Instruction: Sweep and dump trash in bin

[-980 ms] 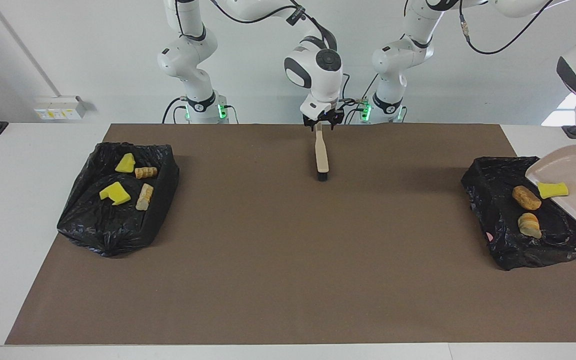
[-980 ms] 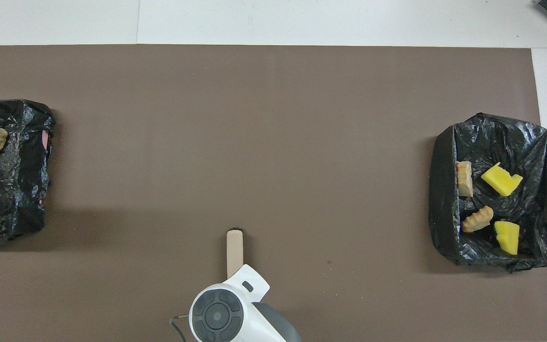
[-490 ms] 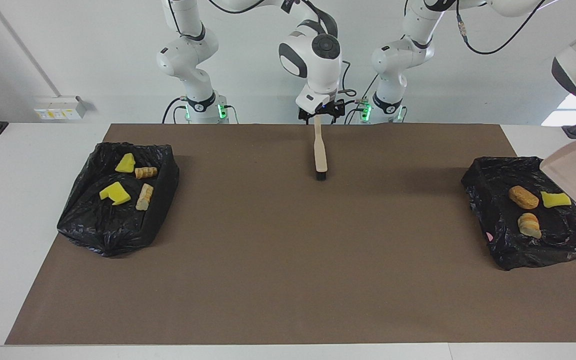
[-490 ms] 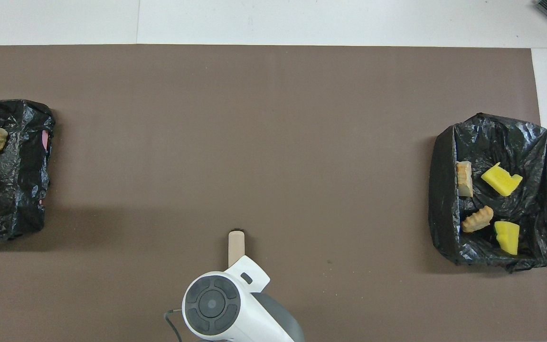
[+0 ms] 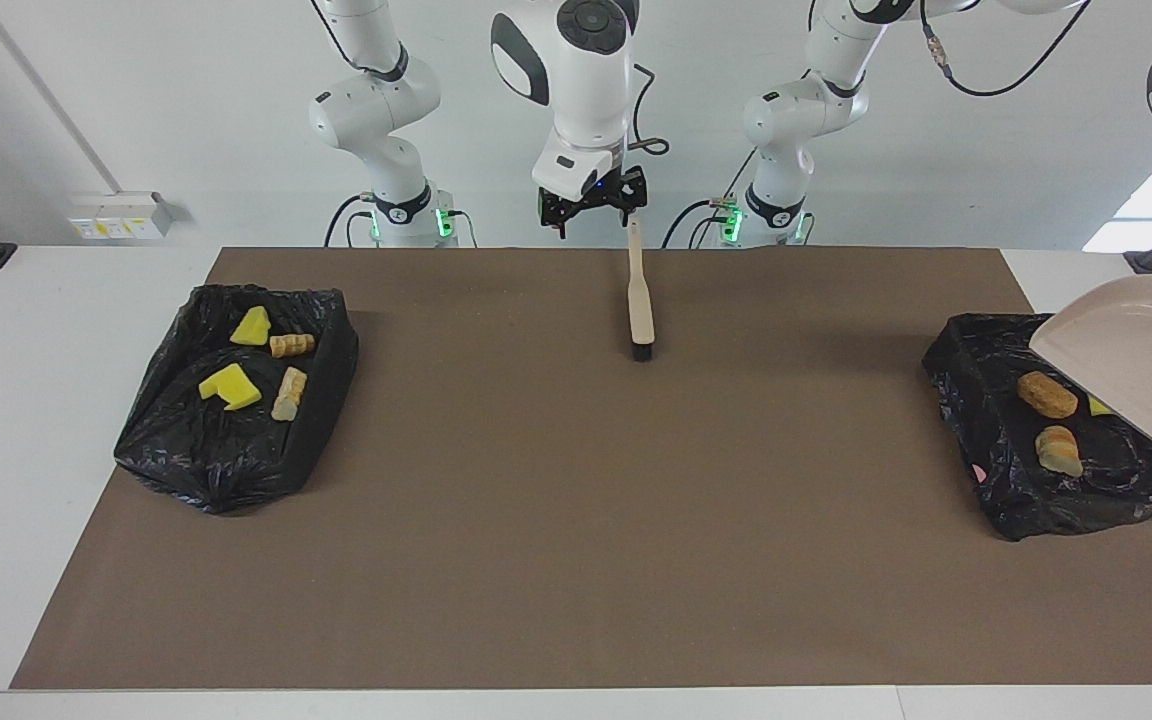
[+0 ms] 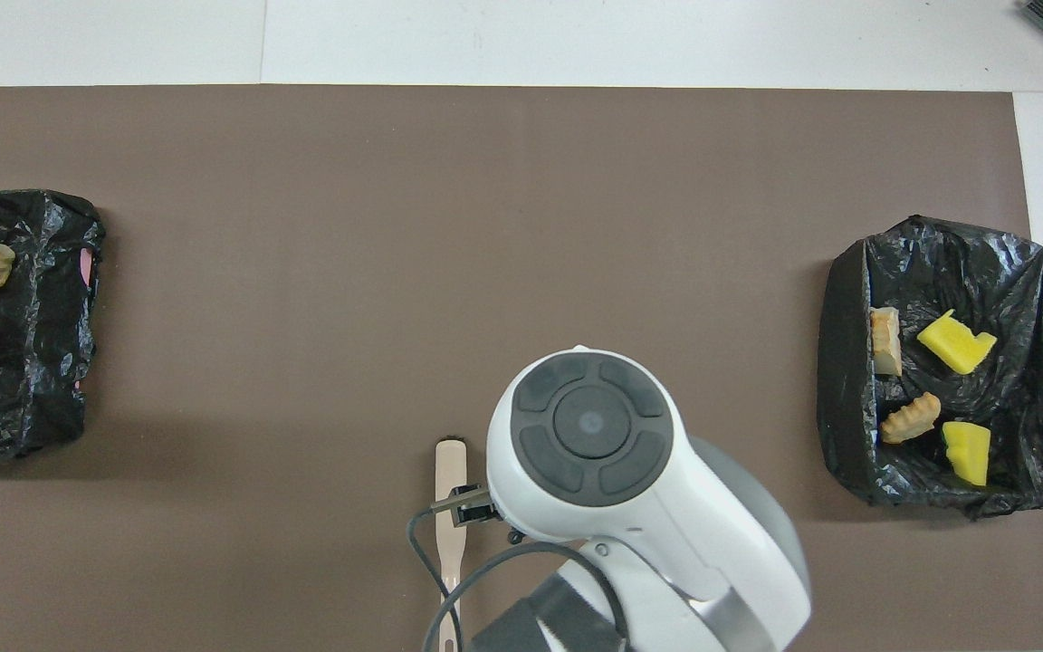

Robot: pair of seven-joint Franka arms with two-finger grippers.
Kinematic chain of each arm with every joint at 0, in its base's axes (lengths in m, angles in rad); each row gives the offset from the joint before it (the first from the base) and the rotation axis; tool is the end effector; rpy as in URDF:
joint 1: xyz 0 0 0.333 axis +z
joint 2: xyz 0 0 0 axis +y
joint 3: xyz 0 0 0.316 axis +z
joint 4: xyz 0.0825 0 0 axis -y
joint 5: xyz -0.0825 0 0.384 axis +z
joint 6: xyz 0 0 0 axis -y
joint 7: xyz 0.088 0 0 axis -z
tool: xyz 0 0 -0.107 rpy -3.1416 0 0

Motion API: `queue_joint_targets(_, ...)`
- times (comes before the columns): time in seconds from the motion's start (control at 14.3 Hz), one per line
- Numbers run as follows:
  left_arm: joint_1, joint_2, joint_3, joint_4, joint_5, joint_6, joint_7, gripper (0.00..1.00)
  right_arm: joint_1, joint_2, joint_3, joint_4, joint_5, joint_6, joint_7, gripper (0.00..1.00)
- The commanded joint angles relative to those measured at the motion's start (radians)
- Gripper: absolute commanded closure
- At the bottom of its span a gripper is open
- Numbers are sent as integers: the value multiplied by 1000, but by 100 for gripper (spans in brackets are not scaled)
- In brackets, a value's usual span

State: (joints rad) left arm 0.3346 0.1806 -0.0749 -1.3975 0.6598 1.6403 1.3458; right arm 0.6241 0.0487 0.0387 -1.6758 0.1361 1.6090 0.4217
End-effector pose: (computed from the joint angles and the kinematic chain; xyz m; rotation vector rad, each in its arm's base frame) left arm 0.5792 0.2226 0.6280 -2.2024 1.3663 0.5681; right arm 0.4371 0.3585 0.5519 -3.0524 -0.3496 0.2614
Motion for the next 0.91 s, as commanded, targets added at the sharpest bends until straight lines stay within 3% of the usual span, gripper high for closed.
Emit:
queue_joint_targets(0.0, 0, -45, -6, 6, -167, -104, -201, 100, -98, -13, 7, 56, -44, -41, -142, 0)
queue_joint_targets(0.35, -35, -114, -29, -64, -403, -229, -646, 100, -253, -59, 4, 68, -95, -43, -368, 0)
queue_joint_targets(0.7, -261, -187, -34, -201, -549, -191, -1030, 100, -351, -81, -13, 70, -196, -43, -420, 0)
queue_joint_targets(0.84, -372, -216, -34, -282, -588, -118, -1207, 100, -392, -87, -39, 70, -200, -41, -423, 0)
